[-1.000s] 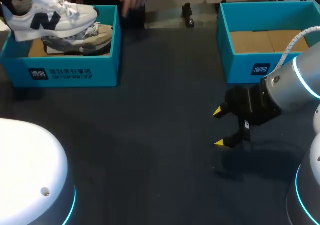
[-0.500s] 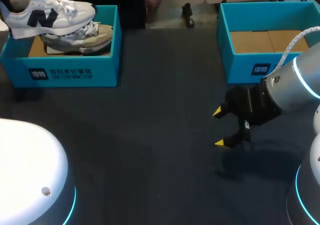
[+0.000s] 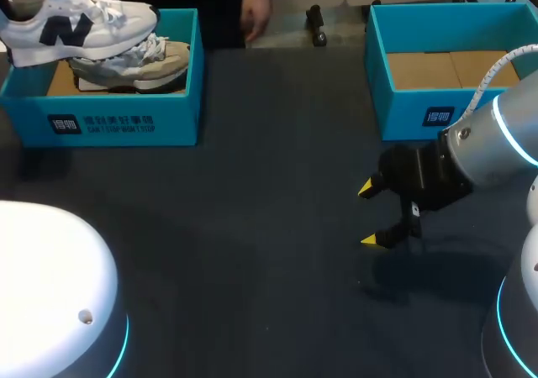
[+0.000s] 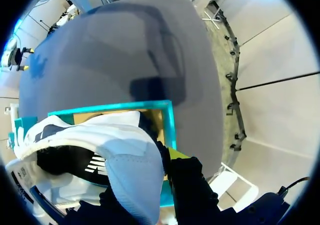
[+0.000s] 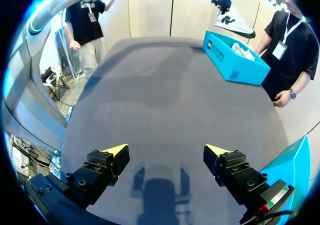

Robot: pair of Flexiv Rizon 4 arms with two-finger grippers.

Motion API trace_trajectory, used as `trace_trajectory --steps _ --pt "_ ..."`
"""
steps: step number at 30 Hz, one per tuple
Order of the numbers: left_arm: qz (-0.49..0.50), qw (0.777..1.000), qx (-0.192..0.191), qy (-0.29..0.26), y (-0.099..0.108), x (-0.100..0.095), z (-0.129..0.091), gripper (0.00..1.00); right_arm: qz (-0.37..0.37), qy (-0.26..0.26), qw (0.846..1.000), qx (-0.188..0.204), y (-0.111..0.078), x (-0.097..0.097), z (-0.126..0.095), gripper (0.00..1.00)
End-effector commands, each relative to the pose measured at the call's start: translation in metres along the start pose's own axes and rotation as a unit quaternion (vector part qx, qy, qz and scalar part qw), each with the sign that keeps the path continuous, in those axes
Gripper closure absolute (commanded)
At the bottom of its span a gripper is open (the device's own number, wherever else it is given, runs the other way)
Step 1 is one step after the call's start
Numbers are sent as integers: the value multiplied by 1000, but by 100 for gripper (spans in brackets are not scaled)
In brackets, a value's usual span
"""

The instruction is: Take the shoe out of the shoebox, open the shoe tongue, remove and reinsert the insole, then place the shoe into the shoebox

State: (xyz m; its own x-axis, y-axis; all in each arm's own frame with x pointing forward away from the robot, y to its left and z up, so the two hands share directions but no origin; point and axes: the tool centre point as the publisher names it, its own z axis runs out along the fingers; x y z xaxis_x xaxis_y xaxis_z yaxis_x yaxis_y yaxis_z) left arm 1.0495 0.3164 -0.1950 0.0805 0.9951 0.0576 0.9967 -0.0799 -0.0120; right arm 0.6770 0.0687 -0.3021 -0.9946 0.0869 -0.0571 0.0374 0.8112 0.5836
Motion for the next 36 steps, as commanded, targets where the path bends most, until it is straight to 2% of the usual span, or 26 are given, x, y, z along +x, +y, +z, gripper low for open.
trace_trajectory --steps 1,11,19,36 --pt "6 1000 -26 9 -43 -9 -15 100 -1 -2 1000 0 -1 2 0 0" --pt "-6 999 -13 31 -84 -15 -14 100 -1 -2 1000 0 -1 2 0 0" --pt "-25 999 3 35 -108 -25 -8 100 -1 -2 1000 0 -1 2 0 0" --pt "-65 996 18 60 -162 -63 7 100 -1 -2 1000 0 -1 2 0 0"
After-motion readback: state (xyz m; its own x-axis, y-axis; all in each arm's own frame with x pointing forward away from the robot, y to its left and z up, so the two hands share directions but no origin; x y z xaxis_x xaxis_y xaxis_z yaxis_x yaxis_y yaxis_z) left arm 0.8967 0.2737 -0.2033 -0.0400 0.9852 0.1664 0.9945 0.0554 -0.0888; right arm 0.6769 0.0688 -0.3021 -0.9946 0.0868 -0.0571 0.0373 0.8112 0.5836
